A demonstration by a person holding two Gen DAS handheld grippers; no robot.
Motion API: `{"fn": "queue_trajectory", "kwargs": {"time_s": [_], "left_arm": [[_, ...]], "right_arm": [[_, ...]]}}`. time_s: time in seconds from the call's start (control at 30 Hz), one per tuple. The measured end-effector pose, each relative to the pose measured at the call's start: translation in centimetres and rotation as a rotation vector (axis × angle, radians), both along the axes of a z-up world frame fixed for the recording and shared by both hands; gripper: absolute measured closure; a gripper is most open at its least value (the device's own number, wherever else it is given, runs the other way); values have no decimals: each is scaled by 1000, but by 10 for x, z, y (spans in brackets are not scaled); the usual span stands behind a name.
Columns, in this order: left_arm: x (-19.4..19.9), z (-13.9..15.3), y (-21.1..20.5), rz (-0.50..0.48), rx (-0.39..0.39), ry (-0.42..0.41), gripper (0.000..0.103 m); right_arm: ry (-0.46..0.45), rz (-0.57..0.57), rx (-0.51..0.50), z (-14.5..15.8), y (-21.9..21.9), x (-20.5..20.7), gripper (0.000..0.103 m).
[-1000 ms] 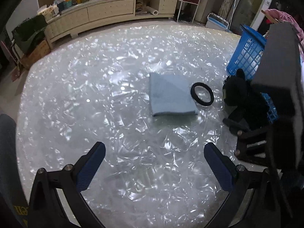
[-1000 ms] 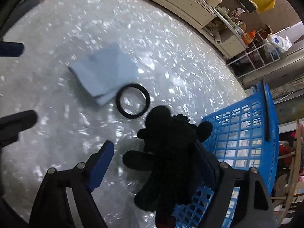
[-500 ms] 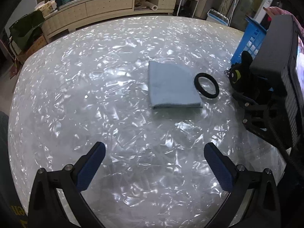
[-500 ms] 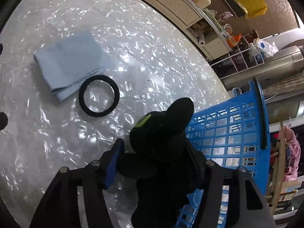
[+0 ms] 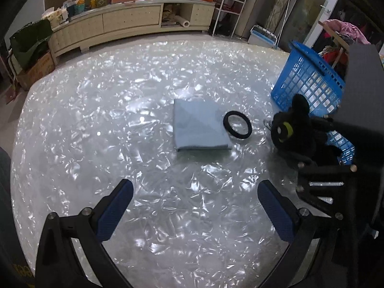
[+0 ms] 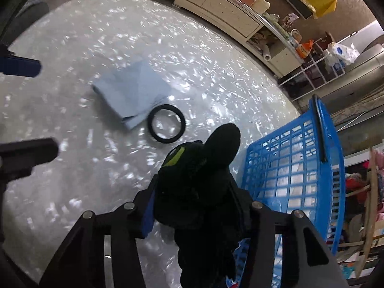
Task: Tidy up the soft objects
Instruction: 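Reach the right gripper to the black plush toy and grasp it, then carry the black plush toy into the basket while the left gripper grasps the black ring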
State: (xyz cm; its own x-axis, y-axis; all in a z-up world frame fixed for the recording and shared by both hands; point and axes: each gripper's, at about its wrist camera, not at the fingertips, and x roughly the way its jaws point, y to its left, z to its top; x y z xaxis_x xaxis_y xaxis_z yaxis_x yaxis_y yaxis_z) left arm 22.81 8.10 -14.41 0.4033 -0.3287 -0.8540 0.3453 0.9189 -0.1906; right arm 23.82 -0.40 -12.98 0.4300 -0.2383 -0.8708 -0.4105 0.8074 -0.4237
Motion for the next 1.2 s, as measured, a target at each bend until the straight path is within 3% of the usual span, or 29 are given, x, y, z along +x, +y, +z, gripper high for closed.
{"fn": "queue_trajectory", "kwargs": {"time_s": [0.23,0.33,0.43,0.6,0.83,1.03,1.2], "left_arm": [[-14,32,-11,-51,4,-68,0],[-19,42,-22,-73,49,-89,0],[-21,47,-31,-108,61,-62,0],[-20,53,-45,-98,146,-51,0],[-16,66,-63,-63,222,-59,0],[-10,79,-78,-92,194,-67,0],[1,75,-92,-129,201,-67,0]], "right_arm": [[33,34,140,29,-10,-18,55],[47,43,206,41,-17,-26,55],[48,38,263,54,-28,-28,55],[32,34,317,73,-44,-27,55],[-36,24,385,107,-69,-22,54],[-125,-13,403,138,-100,-21,54],[-164,-58,413,147,-126,-14,54]]}}
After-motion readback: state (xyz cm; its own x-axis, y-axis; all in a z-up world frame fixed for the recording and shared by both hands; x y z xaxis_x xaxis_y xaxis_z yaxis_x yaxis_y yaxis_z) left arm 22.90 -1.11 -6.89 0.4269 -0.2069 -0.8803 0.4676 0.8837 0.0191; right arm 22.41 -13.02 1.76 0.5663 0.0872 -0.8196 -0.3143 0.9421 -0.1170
